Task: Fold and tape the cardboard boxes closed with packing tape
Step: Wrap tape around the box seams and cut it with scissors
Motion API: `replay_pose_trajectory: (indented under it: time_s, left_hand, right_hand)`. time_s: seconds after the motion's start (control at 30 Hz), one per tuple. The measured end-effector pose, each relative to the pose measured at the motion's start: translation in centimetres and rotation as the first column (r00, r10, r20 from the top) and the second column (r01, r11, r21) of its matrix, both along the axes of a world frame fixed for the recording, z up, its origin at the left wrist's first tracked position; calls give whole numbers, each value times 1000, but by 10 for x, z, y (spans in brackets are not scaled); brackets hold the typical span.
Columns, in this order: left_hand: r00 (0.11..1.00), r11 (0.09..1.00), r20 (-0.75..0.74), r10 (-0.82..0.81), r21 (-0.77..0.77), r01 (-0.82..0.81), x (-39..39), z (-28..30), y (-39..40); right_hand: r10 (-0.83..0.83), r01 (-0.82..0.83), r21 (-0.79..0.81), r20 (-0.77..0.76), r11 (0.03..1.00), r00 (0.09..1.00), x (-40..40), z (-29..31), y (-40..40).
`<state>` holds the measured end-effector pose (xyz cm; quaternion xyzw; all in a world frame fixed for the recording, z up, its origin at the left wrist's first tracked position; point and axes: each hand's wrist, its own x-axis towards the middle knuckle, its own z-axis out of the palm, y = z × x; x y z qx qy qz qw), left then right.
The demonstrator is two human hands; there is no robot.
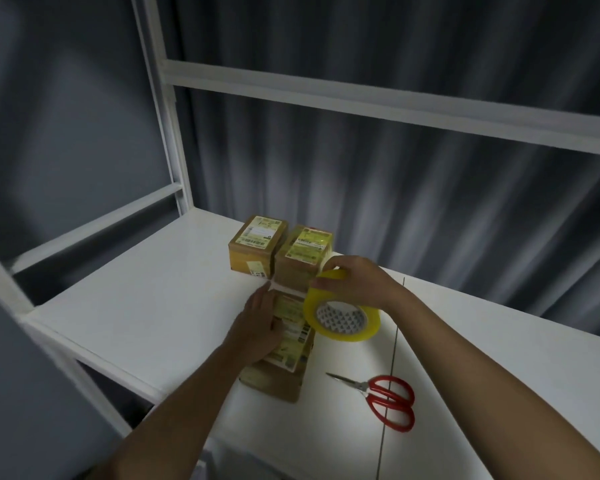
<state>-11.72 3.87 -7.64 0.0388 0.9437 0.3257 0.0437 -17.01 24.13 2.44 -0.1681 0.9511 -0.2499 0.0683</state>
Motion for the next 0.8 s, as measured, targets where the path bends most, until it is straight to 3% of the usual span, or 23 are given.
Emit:
replay_pose_trajectory:
  time_s: [0.13,0.33,0.43,0.53,0.6,0.7,0.8]
  left_hand:
    - [1000,999,3,-8,43,8,-1,-7,-1]
    - [999,999,36,-4,-42,5,-1,-8,-1]
    - [998,999,62,-3,-35,5,-2,-7,0]
    - [998,999,55,-38,-29,39,-1,-7,3]
    - [995,994,55,-84,-63,87,-3,-8,1]
    - [992,952,46,-120,-277,128,-8,-8,-3]
    - [992,873,95,-83,-473,119,-10,-1,4]
  right_hand:
    - [-65,65,-2,-34,998,997,-2,-5,-8]
    - [-14,14,-41,-6,999,1000,6,-6,2]
    - [-42,39,176,13,984,999,12,-16,22]
    - [-72,30,497,65,867,995,22,-37,33]
    - [-69,9,543,89,840,994,22,-47,31]
    - [-18,-45,613,97,789,995,18,-48,24]
    - [51,-108,732,100,673,994,17,-52,16]
